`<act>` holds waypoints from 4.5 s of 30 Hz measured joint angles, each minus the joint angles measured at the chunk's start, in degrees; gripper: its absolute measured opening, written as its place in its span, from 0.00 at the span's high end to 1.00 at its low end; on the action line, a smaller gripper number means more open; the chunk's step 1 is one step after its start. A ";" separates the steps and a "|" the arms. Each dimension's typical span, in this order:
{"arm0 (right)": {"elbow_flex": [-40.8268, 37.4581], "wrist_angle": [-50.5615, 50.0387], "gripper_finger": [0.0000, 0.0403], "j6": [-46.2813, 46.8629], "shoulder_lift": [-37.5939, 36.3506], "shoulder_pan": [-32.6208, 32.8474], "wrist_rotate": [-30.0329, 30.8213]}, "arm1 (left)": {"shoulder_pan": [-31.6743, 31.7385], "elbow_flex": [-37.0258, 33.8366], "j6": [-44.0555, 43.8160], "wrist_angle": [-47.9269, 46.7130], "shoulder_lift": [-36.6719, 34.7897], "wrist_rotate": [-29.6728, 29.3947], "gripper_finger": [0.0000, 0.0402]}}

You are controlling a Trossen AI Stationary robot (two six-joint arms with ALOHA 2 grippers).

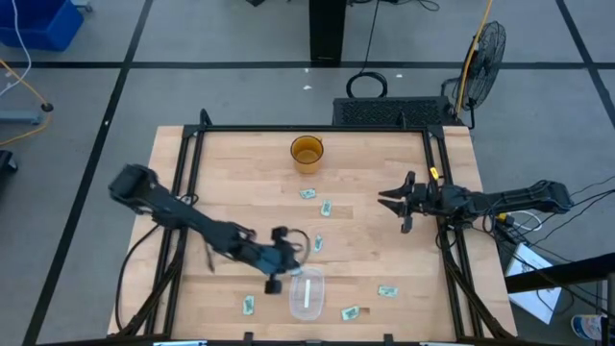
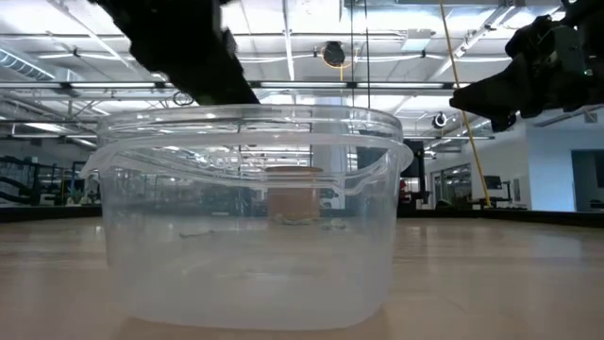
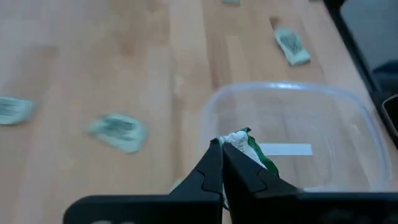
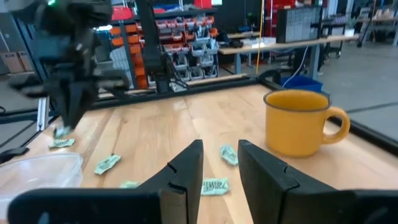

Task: Pick and place Stevia / Truvia into bins
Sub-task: Put the dark green truvia packet into the transparent container, then put the green stevia packet into the transparent container

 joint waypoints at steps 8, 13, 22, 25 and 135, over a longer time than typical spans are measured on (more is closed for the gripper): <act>0.00 -0.14 0.77 1.26 2.64 0.00 -0.02 | -0.03 7.86 -0.11 -0.02 11.14 3.80 0.99; 0.00 -0.15 0.77 1.27 3.71 0.00 -0.02 | 0.02 9.07 -0.03 0.30 13.40 3.78 0.96; 0.00 -0.28 0.77 1.27 4.92 0.00 -0.06 | 0.17 9.07 -0.13 -1.46 15.12 2.94 0.89; 0.00 -0.28 0.77 1.27 5.07 0.00 -0.27 | 0.19 9.05 -0.13 -1.52 13.70 2.77 0.89; 50.43 10.34 0.97 -18.06 77.17 21.13 -4.80 | 6.66 8.96 2.73 -29.35 -34.95 -10.43 0.88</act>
